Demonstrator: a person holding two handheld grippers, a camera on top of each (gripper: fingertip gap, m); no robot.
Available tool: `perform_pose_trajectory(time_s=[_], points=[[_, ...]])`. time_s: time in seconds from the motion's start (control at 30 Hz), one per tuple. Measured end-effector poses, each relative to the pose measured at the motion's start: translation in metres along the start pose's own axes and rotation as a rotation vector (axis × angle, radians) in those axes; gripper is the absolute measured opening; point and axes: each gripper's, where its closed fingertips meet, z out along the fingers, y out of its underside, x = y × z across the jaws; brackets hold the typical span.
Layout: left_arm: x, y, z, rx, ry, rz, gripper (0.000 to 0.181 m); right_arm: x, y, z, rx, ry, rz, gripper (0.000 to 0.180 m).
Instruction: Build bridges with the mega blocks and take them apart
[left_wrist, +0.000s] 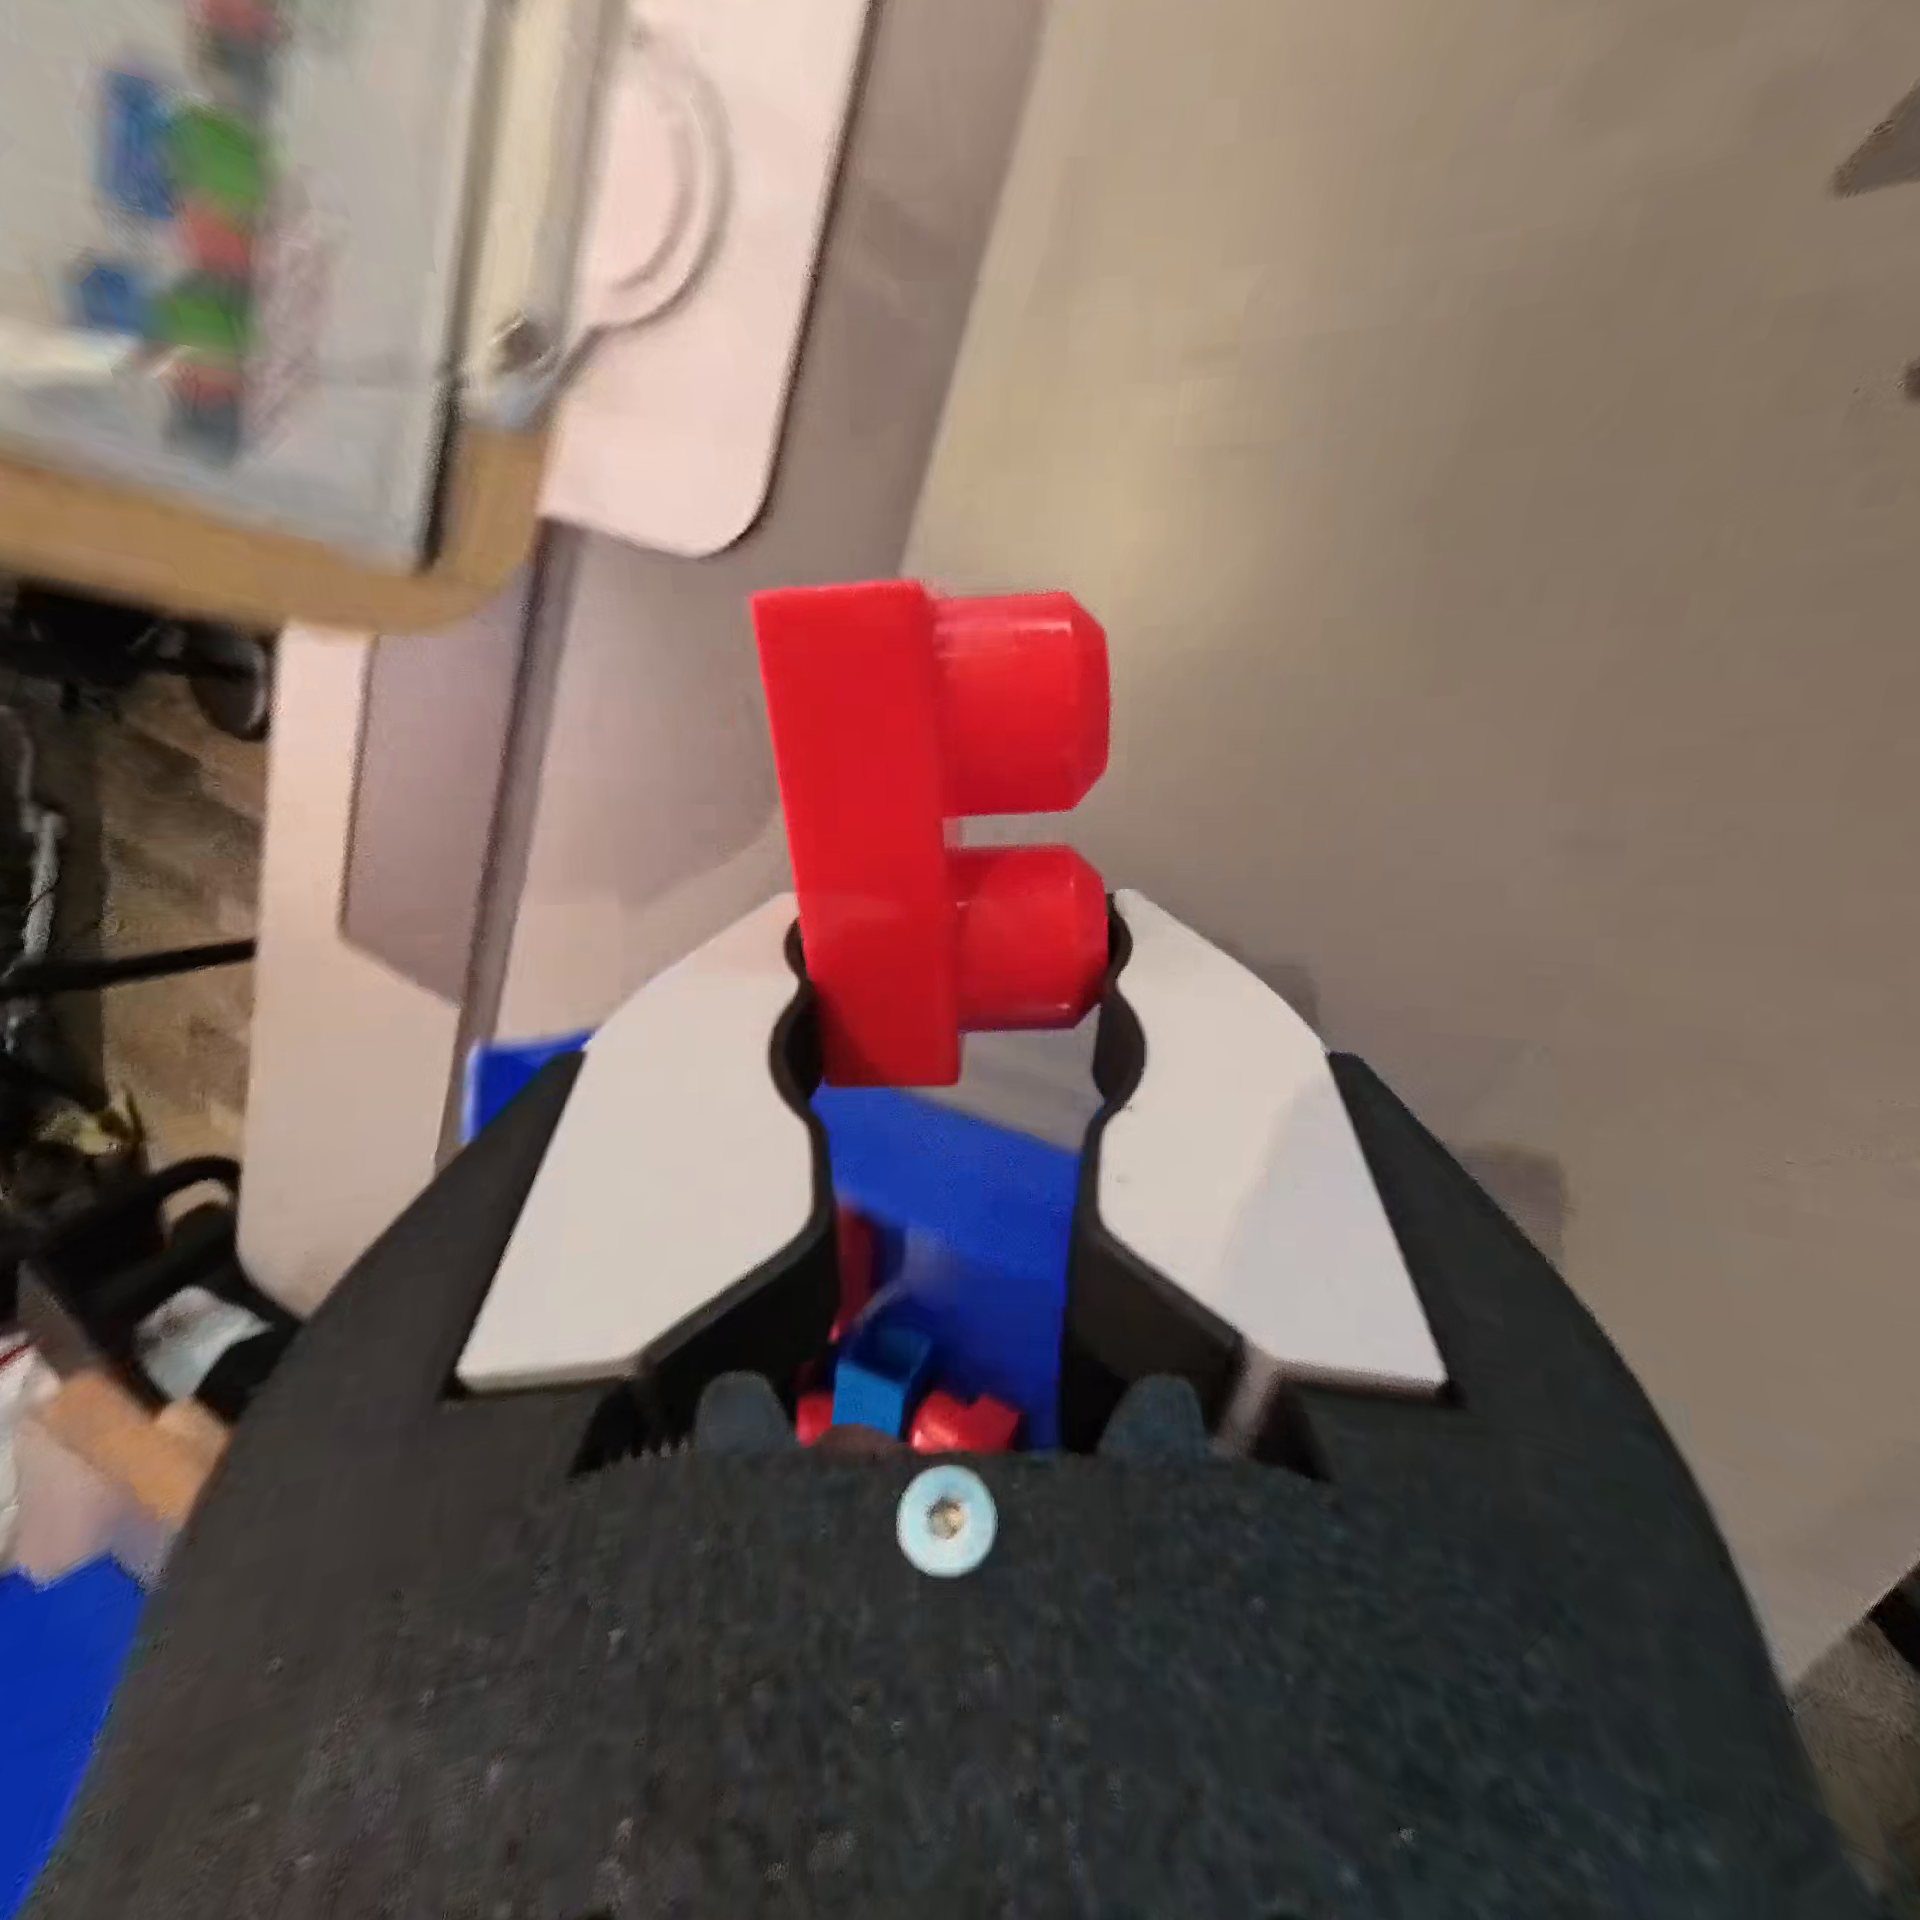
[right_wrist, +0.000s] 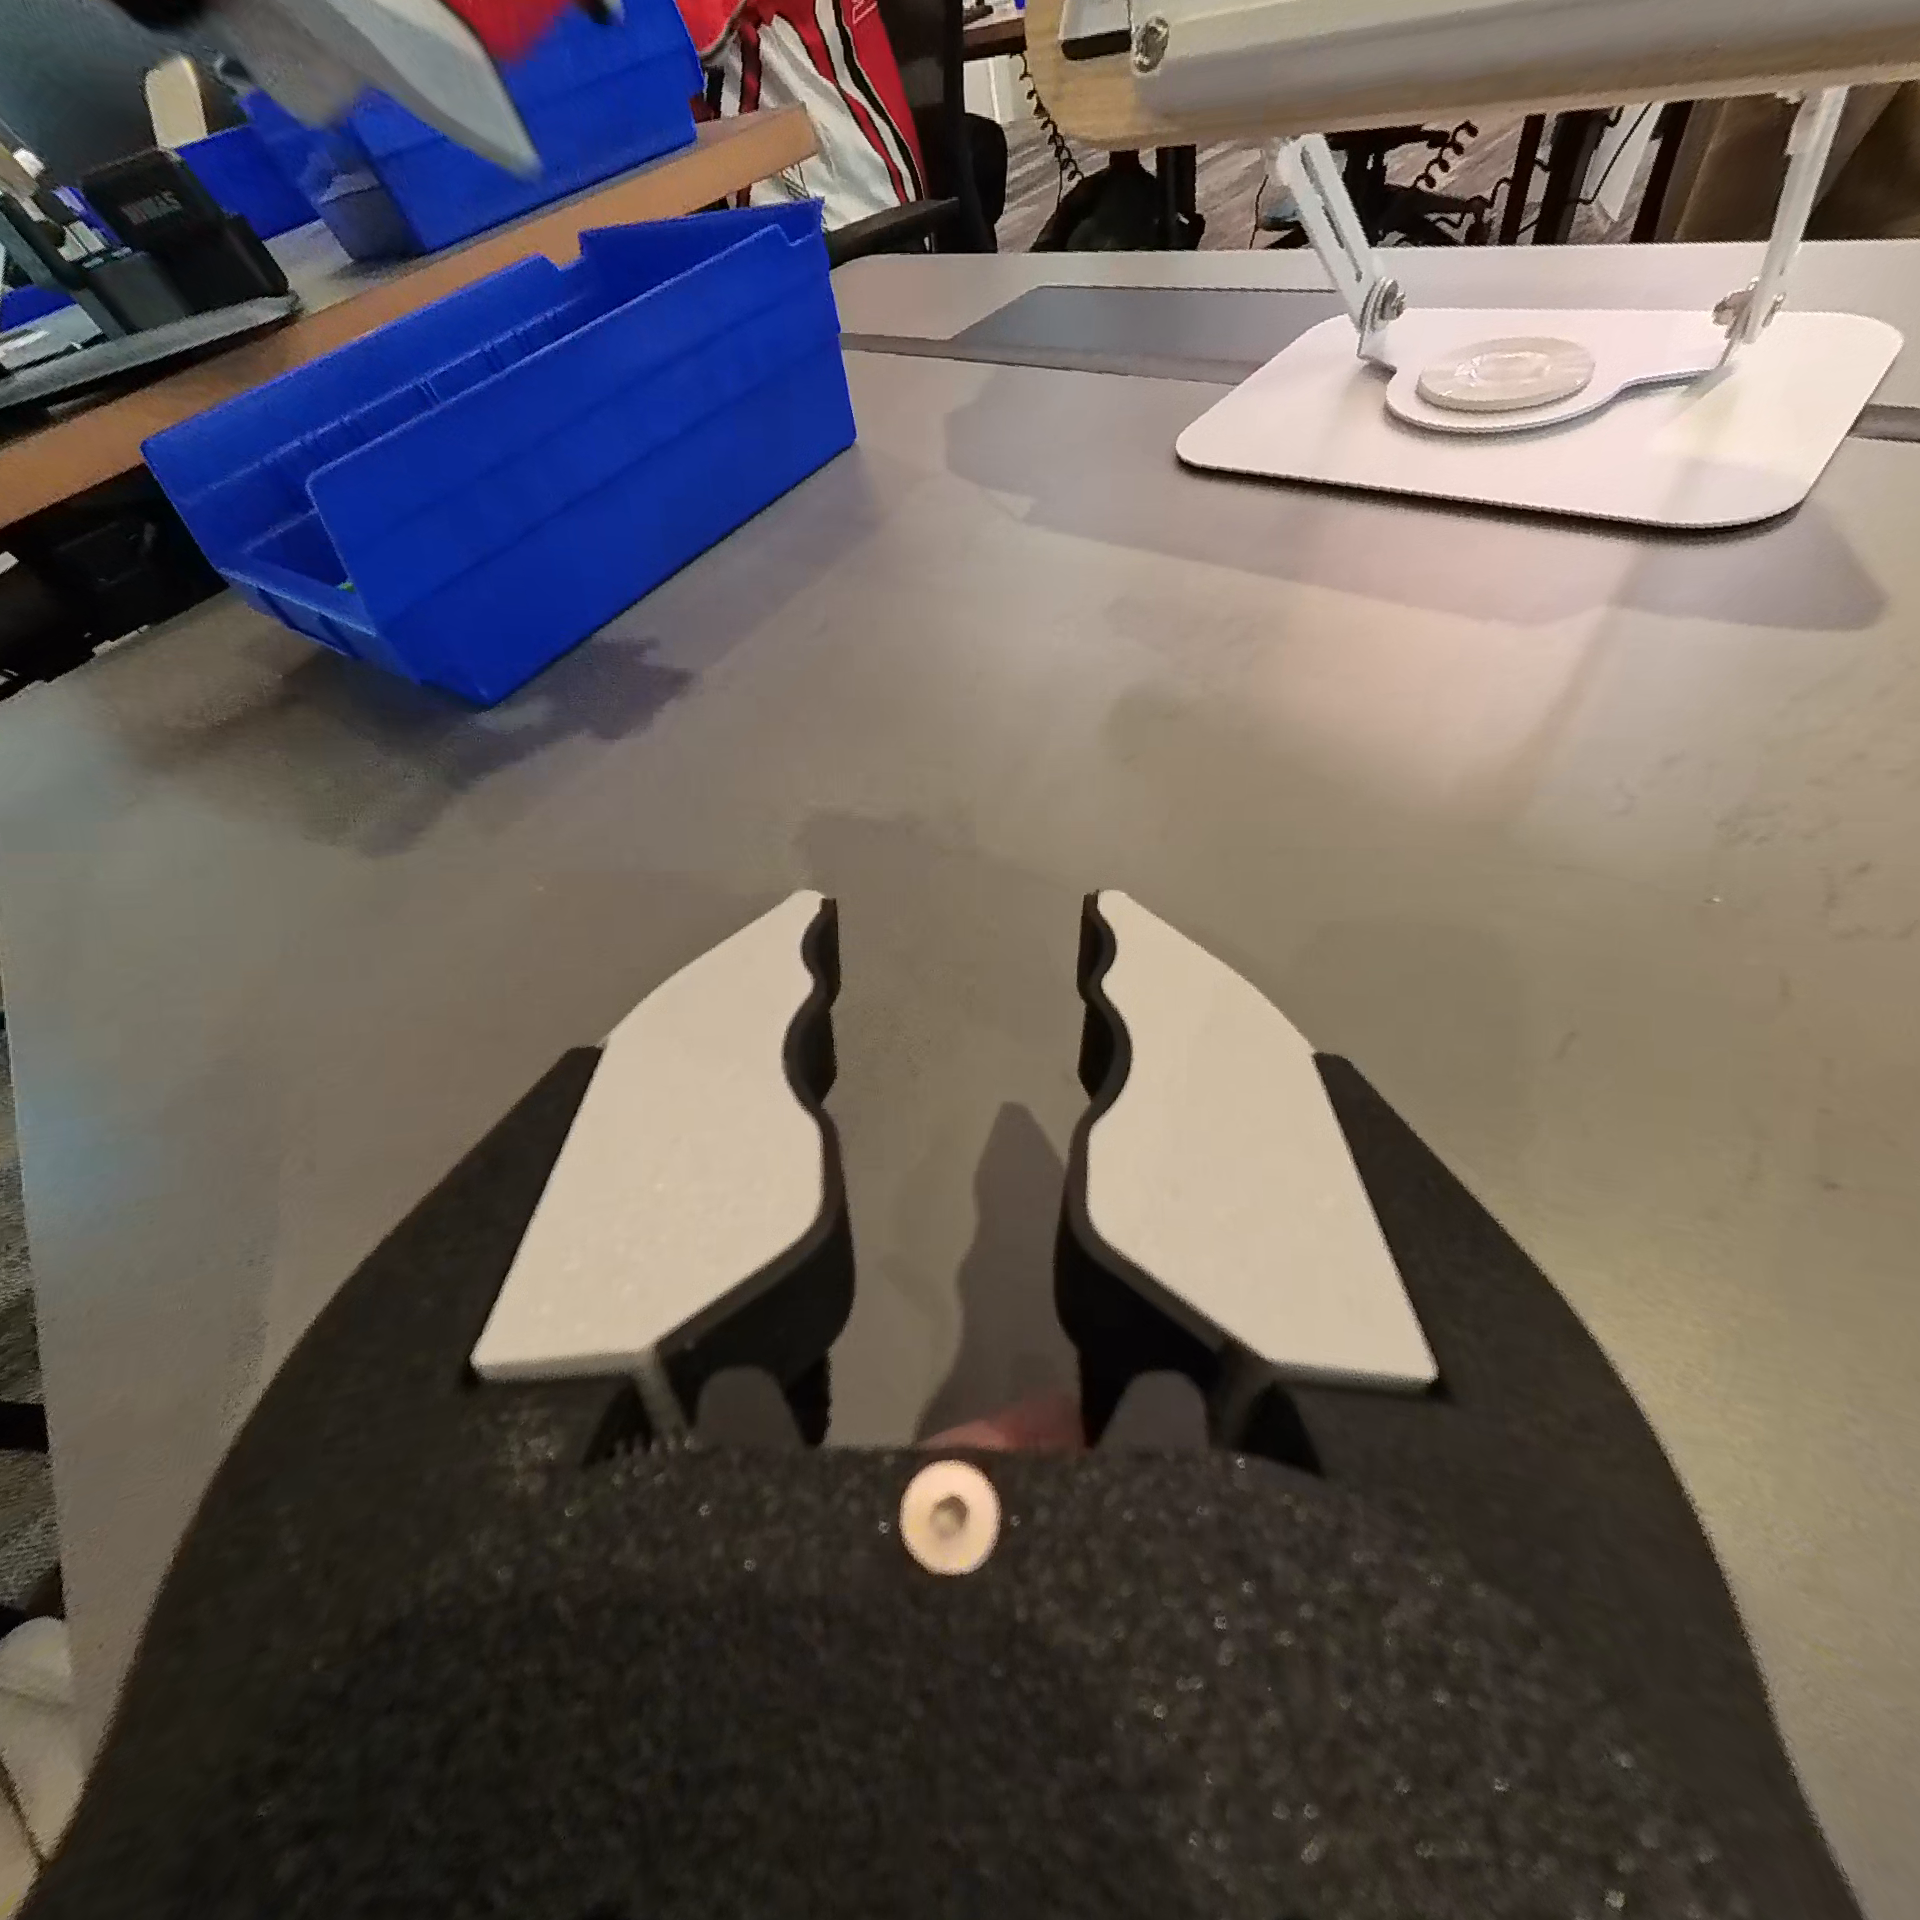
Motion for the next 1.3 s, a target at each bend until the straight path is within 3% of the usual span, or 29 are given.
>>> perform_pose_trajectory(time_s=[0.2, 0.3, 0.73, 0.83, 0.93, 1.07, 1.2, 1.3], points=[[0.077, -0.05, 0.109, -0.192, 0.213, 0.12, 0.05, -0.002, 0.001, -0.001, -0.009, 0.002, -0.021, 0.045], [0.095, -0.063, 0.14, -0.23, 0.272, 0.107, 0.05, -0.002, 0.0, -0.006, -0.012, 0.017, -0.042, 0.046], [0.107, -0.075, 0.166, -0.288, 0.316, 0.073, 0.05, 0.0, -0.011, -0.025, 0.014, 0.013, -0.026, 0.046], [0.109, -0.075, 0.166, -0.279, 0.317, 0.071, 0.059, -0.002, -0.01, -0.025, 0.008, 0.007, -0.032, 0.046], [0.109, -0.069, 0.158, -0.249, 0.307, 0.035, 0.068, -0.003, -0.009, -0.024, 0.006, -0.006, -0.024, 0.046], [0.104, -0.055, 0.122, -0.049, 0.21, -0.085, 0.065, -0.004, -0.009, -0.026, 0.01, -0.018, -0.016, 0.046], [0.095, -0.023, 0.05, 0.264, -0.015, -0.32, 0.064, -0.005, -0.009, -0.028, 0.01, -0.032, -0.009, 0.046], [0.091, 0.025, -0.009, 0.441, -0.212, -0.548, 0.063, -0.005, -0.008, -0.026, 0.006, -0.037, 0.0, 0.046]])
